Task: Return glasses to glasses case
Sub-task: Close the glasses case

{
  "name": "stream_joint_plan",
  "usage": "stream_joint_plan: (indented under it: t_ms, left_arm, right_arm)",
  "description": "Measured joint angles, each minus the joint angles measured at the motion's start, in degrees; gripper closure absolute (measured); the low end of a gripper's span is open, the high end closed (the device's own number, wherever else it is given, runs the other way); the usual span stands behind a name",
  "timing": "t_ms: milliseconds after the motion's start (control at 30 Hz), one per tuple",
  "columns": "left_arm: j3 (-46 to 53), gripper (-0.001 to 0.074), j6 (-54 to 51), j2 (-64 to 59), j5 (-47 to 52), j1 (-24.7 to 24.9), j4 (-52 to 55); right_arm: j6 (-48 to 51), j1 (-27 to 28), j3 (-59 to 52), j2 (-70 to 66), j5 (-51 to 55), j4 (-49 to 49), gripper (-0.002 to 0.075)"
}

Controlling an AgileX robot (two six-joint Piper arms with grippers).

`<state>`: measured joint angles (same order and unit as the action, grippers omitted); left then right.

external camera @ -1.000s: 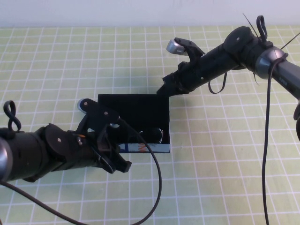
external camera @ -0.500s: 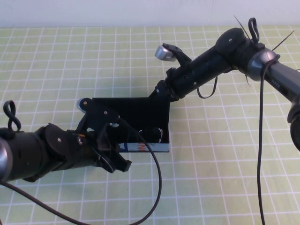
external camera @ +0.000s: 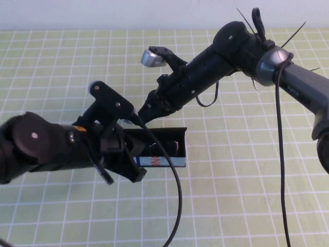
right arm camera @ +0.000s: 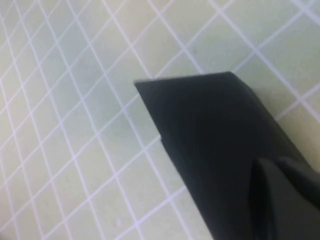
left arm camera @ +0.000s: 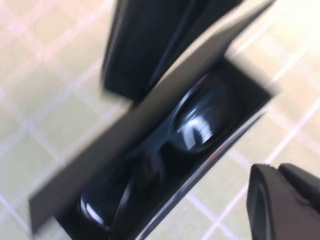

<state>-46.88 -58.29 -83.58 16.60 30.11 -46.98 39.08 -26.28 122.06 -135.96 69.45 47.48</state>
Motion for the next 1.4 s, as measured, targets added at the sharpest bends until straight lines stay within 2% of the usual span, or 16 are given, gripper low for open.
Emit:
stream_joint_plan:
  t_ms: [200,433,633,967,1100,1400]
  left_arm:
    - [-0.8,0.0738,6.9,14.3,7.0,-2.4,6.7]
    - [-0.8,0.0738,19.2,31.9,11.8,-9.3,15.6]
    - [-0.8,0.0738,28.8,42.1,23.7,-12.9,24.4]
    - [-0.8,0.0738,50.8,55.6,49.7,-13.2,37.6]
    - [-0.8,0.0738,55.8,64.8,53.8,-13.2,38.3]
    - [0.1,0.0738,62.4,81.6,55.8,-13.2,39.8]
  right_arm:
    - [-2.2,-1.4,-0.9,2.2,0.0,-1.3,0.0743]
    - [-2.5,-4.6,-4.1,2.3,0.1,-4.2,0.0743]
    - [-2.5,-5.7,-6.0,2.3,0.1,-7.6,0.0743]
    - [-2.6,-5.7,-6.0,2.8,0.1,-9.6,0.0743]
    - [-2.6,-5.7,-6.0,3.1,0.1,-10.4,0.0743]
    - [-2.7,-5.7,-6.0,2.8,0.1,-11.3,0.0743]
